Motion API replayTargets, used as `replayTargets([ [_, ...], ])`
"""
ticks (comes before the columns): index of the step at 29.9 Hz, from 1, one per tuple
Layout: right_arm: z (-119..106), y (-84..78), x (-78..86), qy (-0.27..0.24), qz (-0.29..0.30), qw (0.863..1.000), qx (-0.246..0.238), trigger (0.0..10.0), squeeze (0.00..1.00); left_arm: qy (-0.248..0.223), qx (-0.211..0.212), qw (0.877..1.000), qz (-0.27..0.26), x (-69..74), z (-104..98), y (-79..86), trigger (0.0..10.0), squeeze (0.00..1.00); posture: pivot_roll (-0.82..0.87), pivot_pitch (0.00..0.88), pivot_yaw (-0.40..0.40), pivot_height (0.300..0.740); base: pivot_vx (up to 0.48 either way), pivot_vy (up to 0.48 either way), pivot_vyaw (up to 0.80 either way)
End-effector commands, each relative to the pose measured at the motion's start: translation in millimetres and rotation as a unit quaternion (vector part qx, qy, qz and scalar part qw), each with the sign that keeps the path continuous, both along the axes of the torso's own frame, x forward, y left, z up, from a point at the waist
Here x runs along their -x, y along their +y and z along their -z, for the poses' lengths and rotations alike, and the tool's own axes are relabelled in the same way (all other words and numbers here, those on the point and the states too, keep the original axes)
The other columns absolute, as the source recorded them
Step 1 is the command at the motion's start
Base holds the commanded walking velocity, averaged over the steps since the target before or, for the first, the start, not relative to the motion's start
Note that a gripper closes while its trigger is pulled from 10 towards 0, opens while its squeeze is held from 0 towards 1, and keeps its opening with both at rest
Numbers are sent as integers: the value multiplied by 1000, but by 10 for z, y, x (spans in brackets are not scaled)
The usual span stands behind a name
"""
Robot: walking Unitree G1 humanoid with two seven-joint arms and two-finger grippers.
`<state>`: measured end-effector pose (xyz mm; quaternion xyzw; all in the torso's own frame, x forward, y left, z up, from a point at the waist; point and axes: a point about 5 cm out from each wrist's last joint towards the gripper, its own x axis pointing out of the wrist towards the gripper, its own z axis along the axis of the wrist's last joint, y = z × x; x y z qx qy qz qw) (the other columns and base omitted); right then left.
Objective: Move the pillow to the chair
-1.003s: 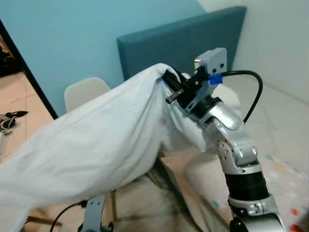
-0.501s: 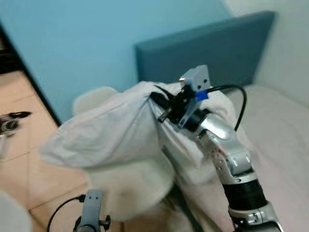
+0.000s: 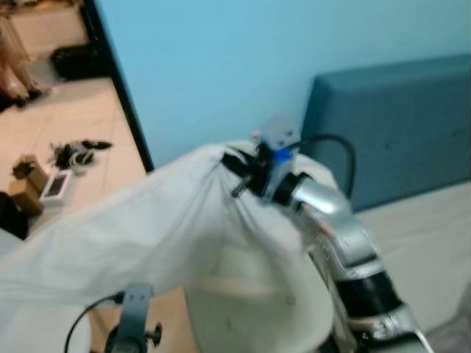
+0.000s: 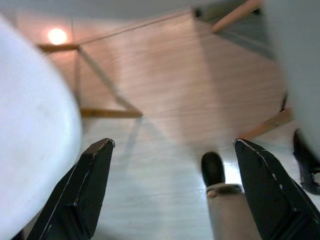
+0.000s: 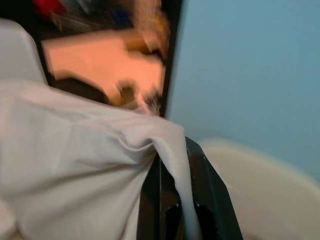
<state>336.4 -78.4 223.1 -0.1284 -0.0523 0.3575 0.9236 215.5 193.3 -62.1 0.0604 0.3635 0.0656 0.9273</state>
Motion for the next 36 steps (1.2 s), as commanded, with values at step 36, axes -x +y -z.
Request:
replayTargets([
  [36,858,-238,96,115,26,963,241,10000,0,11,3,1000,4,105,49,65,10000,0,-222,114,80,595,0,0,0],
])
